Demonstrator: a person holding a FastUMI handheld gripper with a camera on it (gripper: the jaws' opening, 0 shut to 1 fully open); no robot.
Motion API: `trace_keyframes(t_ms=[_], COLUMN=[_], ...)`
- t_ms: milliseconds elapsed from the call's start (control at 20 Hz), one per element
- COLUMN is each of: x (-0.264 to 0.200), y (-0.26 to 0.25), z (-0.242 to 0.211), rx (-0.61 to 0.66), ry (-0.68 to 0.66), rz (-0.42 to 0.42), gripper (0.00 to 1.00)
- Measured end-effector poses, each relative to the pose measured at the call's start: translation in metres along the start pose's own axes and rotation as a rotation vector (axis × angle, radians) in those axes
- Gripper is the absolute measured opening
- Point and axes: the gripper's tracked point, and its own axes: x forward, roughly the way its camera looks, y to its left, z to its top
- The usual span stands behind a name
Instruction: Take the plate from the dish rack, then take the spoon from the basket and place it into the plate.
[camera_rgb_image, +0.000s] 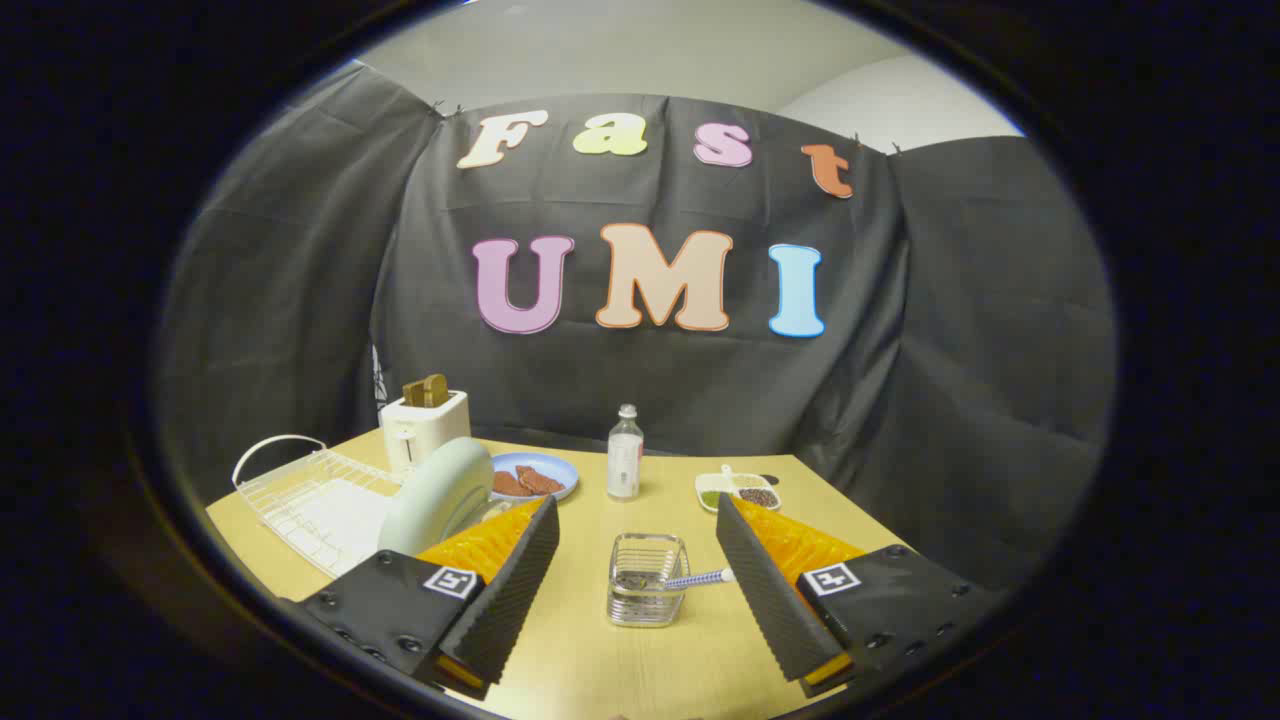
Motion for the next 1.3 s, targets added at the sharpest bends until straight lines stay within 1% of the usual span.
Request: trace_keyframes(t_ms=[250,450,700,750,850,1050,1150,1300], x=[0.003,0.005,0.01,0.012,0.014,0.022,0.029,0.041], y=[0.004,0.008,0.027,0.029,0.043,0.08,0.094,0.112], z=[0.0,0.0,0.009,0.015,0.032,0.065,0.073,0.063], rx=[-0.023,-0.04,-0.065,-0.074,-0.08,-0.087,-0.069,-0.069], ry=[0.017,0.034,0.075,0.084,0.08,0.062,0.096,0.215], rz=[0.005,-0.009,-0.021,-0.03,-0.023,0.027,0.027,0.002], gripper=[1.0,1.0,1.0,1.0,1.0,1.0,1.0,1.0])
